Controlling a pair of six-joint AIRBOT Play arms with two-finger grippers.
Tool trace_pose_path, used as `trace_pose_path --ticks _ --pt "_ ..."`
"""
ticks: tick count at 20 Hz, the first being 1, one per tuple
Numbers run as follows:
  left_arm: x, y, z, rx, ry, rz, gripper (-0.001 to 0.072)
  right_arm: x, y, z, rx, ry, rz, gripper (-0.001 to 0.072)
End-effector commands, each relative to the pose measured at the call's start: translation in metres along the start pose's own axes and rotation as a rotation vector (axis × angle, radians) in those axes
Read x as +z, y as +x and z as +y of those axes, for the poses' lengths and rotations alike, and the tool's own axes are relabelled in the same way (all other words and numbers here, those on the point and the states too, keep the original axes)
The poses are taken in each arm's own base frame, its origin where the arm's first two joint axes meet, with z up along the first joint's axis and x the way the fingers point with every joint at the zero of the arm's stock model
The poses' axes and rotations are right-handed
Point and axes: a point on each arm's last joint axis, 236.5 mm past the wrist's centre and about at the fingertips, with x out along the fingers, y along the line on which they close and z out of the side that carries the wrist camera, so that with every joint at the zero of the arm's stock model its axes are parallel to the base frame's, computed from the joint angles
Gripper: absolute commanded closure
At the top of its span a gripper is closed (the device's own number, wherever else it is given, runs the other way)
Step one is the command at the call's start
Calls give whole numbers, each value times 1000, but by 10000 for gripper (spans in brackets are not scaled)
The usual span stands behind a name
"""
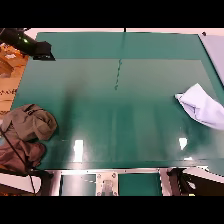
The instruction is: Fold the shirts.
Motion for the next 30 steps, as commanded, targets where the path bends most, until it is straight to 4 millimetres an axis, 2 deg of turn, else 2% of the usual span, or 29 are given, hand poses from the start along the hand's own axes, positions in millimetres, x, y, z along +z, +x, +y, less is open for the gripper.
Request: trace_pose_path --ticks 1,4,7,11,14,15,16,17,19,21,22,23,24,25,26,28,29,30 --pt "1 0 -2 -6 0 -7 682 -2 -11 -97 -76 272 -141 701" --pt "2 0 -2 -6 0 -7 682 -10 -26 -144 -103 421 -233 701" --pt "3 0 -2 -6 1 -13 681 -22 -29 -172 -127 512 -279 701" --pt "4 1 -6 -13 6 -17 681 -38 -8 -169 -63 617 -279 701" --pt "6 1 -9 -28 7 -24 681 -40 -7 -167 -58 582 -272 698" --pt "7 1 -9 -26 7 -27 681 -39 -8 -165 -57 572 -265 640" --pt "7 1 -9 -26 6 -28 681 -37 -13 -164 -66 542 -252 366" --pt "7 1 -9 -26 6 -28 681 -35 -21 -163 -95 470 -224 272" --pt "7 1 -9 -26 6 -28 681 -39 -48 -173 -218 368 -135 362" --pt "7 1 -9 -26 5 -29 681 -41 -86 -192 -382 399 -87 363" --pt "8 1 -9 -25 5 -32 681 -39 -100 -191 -410 420 -80 387" --pt "10 1 -8 -23 5 -39 681 -35 -107 -183 -395 432 -82 460" --pt "9 0 -8 -23 5 -38 681 -29 -110 -169 -370 428 -82 463" --pt "9 1 -8 -24 6 -35 681 -20 -108 -147 -319 399 -85 619" --pt "9 1 -8 -24 6 -36 681 -14 -100 -122 -271 348 -79 694" --pt "9 1 -8 -23 5 -37 682 -12 -74 -55 -184 156 -34 698" --pt "9 0 -9 -23 6 -37 683 -19 -59 -21 -151 44 -4 698" --pt "8 -1 -10 -25 6 -33 683 -35 -43 16 -123 -89 42 698"
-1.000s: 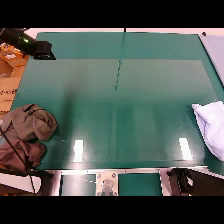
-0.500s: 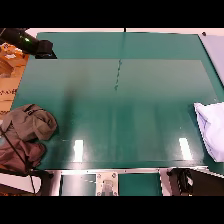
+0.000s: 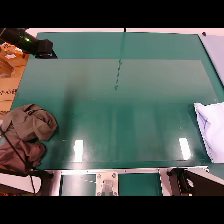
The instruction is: Fold the shirts.
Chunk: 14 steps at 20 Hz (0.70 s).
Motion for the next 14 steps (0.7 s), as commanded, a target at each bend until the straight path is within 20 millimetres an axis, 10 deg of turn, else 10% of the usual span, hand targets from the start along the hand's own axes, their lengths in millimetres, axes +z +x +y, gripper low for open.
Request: trace_pose_path --ticks 1,8,14 --pt "-6 -3 -4 -6 -3 22 684 -62 16 110 104 -374 104 698" --pt "-96 10 -28 -16 -142 152 684 -285 31 214 235 -1079 323 698" --pt "-189 56 -68 -28 -204 286 682 -374 19 233 362 -1324 341 698"
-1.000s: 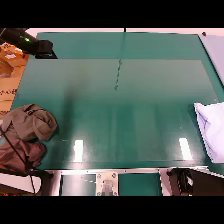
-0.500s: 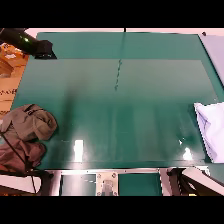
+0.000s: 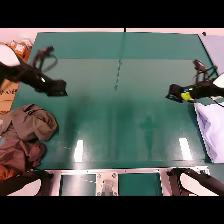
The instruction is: Fold the shirts.
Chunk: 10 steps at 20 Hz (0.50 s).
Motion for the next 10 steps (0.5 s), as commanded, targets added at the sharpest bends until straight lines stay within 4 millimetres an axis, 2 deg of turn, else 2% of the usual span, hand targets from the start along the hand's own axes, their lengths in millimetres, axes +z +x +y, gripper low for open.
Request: trace_pose_path --ticks 1,10 --pt "-35 31 -6 1 -42 51 682 -9 11 43 46 -127 -4 697" --pt "-38 32 -5 1 -42 59 681 -10 12 45 49 -133 0 698"
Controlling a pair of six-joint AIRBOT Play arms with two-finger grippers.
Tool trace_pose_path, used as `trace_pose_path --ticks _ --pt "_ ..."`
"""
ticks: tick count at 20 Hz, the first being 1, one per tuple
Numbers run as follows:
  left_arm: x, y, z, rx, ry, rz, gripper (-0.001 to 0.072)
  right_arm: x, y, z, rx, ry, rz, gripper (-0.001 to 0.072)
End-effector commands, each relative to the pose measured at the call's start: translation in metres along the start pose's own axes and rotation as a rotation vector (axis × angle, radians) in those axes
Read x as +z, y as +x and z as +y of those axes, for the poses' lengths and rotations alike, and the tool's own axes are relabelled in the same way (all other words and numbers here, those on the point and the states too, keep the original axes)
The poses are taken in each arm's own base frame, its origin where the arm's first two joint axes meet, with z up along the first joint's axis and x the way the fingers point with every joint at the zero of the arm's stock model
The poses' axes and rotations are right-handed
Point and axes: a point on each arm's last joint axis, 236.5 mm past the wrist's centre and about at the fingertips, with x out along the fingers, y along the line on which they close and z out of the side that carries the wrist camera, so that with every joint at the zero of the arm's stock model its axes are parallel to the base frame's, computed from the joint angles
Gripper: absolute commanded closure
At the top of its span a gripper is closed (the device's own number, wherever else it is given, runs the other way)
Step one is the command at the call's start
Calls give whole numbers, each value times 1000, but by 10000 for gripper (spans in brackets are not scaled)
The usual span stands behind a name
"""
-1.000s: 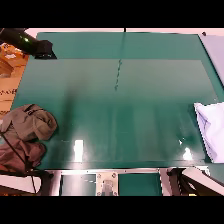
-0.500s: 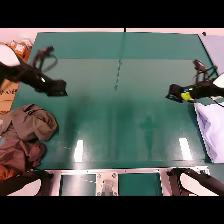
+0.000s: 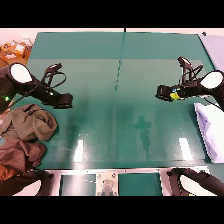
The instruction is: Fold the shirts.
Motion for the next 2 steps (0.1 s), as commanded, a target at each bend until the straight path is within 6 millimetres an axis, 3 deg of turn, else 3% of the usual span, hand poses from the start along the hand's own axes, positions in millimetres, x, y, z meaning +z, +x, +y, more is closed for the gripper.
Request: trace_pose_path --ticks 1,2 --pt "-2 1 0 1 -3 3 681 -1 1 2 3 -6 1 698" --pt "-2 1 0 1 -3 4 681 -1 1 2 3 -6 1 697"
